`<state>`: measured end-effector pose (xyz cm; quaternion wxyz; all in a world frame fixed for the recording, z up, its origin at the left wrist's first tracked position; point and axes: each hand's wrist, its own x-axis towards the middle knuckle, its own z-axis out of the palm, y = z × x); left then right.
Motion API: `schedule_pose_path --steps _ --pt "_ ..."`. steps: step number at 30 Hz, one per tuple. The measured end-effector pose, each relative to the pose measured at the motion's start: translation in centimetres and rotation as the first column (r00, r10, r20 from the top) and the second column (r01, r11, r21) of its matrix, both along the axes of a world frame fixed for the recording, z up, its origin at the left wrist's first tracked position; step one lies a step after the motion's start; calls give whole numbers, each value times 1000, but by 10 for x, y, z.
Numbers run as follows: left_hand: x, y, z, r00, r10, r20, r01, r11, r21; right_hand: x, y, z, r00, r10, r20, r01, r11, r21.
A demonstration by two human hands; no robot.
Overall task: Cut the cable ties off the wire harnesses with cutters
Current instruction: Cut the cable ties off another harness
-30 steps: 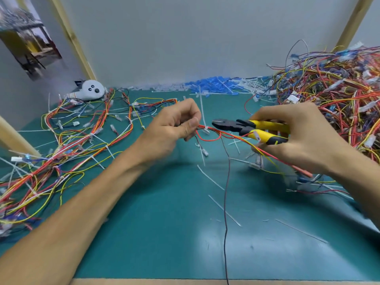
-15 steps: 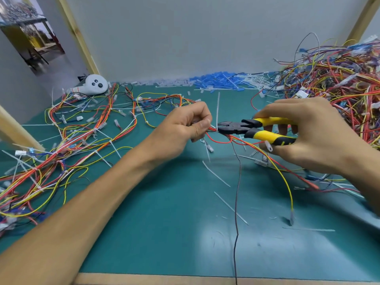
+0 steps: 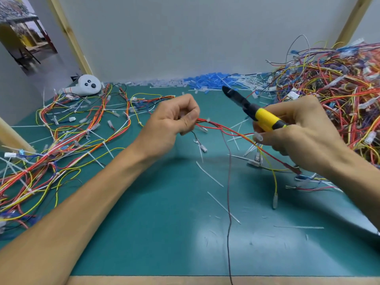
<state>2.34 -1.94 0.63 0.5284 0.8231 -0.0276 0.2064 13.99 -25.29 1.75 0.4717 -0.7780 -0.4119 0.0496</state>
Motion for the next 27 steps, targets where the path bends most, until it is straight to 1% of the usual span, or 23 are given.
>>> schedule_pose_path --steps 2,3,5,6,7,8,9,10,11,12,13,14,15,17,20,22,23,24,25,27 --pt "-2 2 -2 998 58 12 -58 998 29 6 0 1 996 -26 -86 34 995 96" --pt "-1 2 -3 996 83 13 -84 995 46 10 -1 1 995 -57 -81 67 990 127" --pt "0 0 -5 990 142 20 -143 985 95 17 -3 -2 992 -123 -20 125 982 141" --pt "1 1 -7 980 198 30 -200 969 147 19 -2 -3 991 -137 0 136 982 135" --pt "3 5 -9 957 288 48 -291 929 231 20 -1 -6 989 -144 15 141 983 121" --pt "4 9 -12 912 405 69 -403 849 343 21 1 -7 989 -146 37 142 985 97" --pt "4 14 -14 848 524 78 -495 732 469 21 2 -8 988 -142 57 138 988 65" --pt "3 19 -17 783 620 57 -530 616 583 20 3 -10 989 -132 71 130 991 30" --pt "1 24 -17 725 689 10 -517 534 669 18 5 -11 989 -121 83 121 993 -1" --pt "0 27 -18 679 732 -59 -476 500 723 16 6 -12 989 -112 93 115 993 -26" --pt "-1 29 -18 652 748 -123 -435 502 747 13 7 -13 989 -107 104 113 993 -47" --pt "0 31 -20 651 740 -166 -406 525 748 11 8 -14 988 -101 118 109 992 -65" --pt "1 31 -21 672 716 -190 -389 559 732 8 9 -15 987 -91 130 102 992 -81" --pt "2 25 -20 741 648 -179 -388 630 672 5 11 -17 988 -71 140 85 992 -97" --pt "5 17 -19 833 545 -92 -424 737 527 5 12 -17 989 -61 132 75 992 -100" --pt "8 9 -21 887 454 -83 -395 840 373 7 11 -18 989 -77 125 89 992 -92" --pt "8 5 -23 903 418 -99 -369 873 318 8 11 -19 988 -87 126 98 991 -89" --pt "9 3 -26 908 401 -117 -354 887 296 9 10 -20 988 -94 126 106 991 -85" --pt "10 1 -28 903 407 -136 -352 884 309 11 11 -21 987 -99 126 110 990 -86" --pt "10 3 -30 885 429 -180 -333 854 400 11 12 -20 984 -83 159 99 990 -99"
